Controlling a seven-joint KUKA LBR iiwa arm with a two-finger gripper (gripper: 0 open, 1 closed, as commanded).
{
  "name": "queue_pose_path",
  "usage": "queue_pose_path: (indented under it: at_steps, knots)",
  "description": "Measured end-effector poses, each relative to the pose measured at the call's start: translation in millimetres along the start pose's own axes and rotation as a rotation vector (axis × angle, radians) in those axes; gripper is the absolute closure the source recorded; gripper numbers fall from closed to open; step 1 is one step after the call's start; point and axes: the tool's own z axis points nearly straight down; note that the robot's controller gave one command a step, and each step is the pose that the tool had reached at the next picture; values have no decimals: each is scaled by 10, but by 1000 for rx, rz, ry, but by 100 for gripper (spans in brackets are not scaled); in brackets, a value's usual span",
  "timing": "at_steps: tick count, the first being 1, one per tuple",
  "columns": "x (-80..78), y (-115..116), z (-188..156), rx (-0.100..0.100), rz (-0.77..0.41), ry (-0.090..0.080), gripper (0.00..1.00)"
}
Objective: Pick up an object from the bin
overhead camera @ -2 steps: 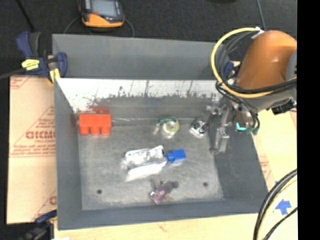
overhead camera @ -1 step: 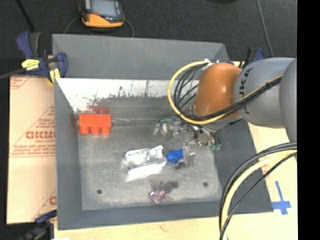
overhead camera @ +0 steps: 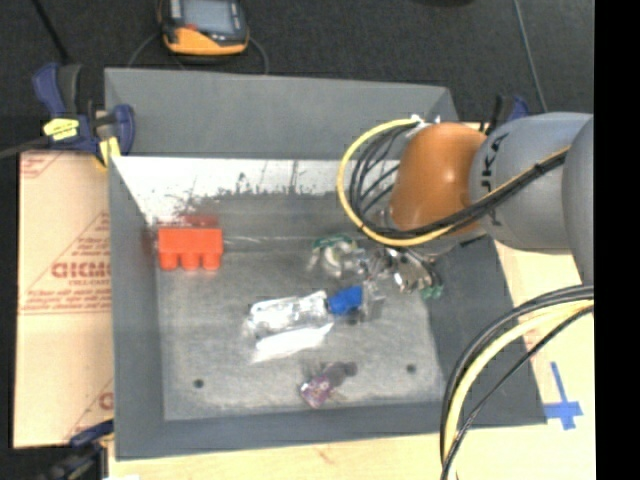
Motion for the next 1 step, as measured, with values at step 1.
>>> queue_pose_path:
  at_steps: [1]
  knots:
    - [111, -250, -1674, 4, -37, -7, 100]
